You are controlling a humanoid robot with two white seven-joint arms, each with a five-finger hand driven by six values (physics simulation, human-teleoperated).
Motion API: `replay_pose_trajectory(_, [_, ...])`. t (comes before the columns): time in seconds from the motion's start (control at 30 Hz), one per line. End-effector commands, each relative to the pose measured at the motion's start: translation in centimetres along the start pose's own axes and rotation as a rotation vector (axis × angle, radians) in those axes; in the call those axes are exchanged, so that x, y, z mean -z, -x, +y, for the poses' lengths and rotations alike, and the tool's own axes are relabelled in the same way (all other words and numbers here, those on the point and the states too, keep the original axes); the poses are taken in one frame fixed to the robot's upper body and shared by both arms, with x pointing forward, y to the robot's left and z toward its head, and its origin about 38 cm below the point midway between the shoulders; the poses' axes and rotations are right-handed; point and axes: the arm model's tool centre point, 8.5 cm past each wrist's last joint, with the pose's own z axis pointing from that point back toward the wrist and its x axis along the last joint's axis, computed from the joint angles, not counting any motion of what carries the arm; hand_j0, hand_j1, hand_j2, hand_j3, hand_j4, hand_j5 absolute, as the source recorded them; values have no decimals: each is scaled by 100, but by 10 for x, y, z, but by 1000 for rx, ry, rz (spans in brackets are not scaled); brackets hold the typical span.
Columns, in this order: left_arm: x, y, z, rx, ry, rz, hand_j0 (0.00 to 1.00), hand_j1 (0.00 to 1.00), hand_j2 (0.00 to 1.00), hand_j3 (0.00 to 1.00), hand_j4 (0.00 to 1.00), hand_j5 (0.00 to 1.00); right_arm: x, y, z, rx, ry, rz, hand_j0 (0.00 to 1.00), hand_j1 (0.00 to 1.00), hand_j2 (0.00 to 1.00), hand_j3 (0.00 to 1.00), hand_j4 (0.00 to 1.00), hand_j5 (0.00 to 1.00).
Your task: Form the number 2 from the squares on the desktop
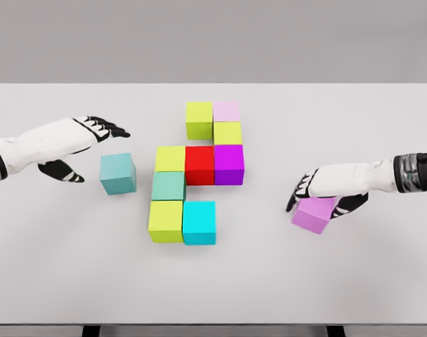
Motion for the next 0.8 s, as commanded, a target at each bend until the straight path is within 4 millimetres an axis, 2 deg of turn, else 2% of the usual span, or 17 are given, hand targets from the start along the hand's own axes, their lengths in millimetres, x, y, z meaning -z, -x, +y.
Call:
replay_pose_trajectory(0.0, [-1, -2, -30, -16, 106, -7, 100, 100, 100, 100, 100, 100, -1, -1, -1, 1, 3, -2, 67, 67, 67, 67, 67, 67])
replay_pose_trajectory(0.17, [-6, 1, -29, -2, 144, -3, 100, 100, 100, 100, 100, 100, -5, 0, -3, -3, 9, 5, 65, 65, 65, 65, 65, 65])
replay_pose_trajectory(0.27, [-10, 5, -15, 3, 112, 9, 100, 100, 100, 100, 100, 100, -7, -2, -8, -14, 13, 5, 65, 65, 65, 65, 65, 65])
replay_pose_trajectory(0.47, [-20, 12, 9, 0, 36, 34, 100, 100, 100, 100, 100, 100, 4, -22, -20, -64, 25, -55, 65, 65, 65, 65, 65, 65])
replay_pose_trajectory(0.53, [-26, 15, 6, -19, 17, 50, 100, 100, 100, 100, 100, 100, 8, -31, -23, -83, 28, -84, 65, 65, 65, 65, 65, 65])
replay_pose_trajectory(0.63, [-23, 13, -4, -43, 23, 42, 100, 100, 100, 100, 100, 100, 16, -38, -28, -98, 37, -111, 65, 65, 65, 65, 65, 65])
replay_pose_trajectory(0.77, [-17, 9, -7, -58, 12, 22, 100, 100, 100, 100, 100, 100, 28, -47, -33, -110, 47, -150, 65, 65, 65, 65, 65, 65])
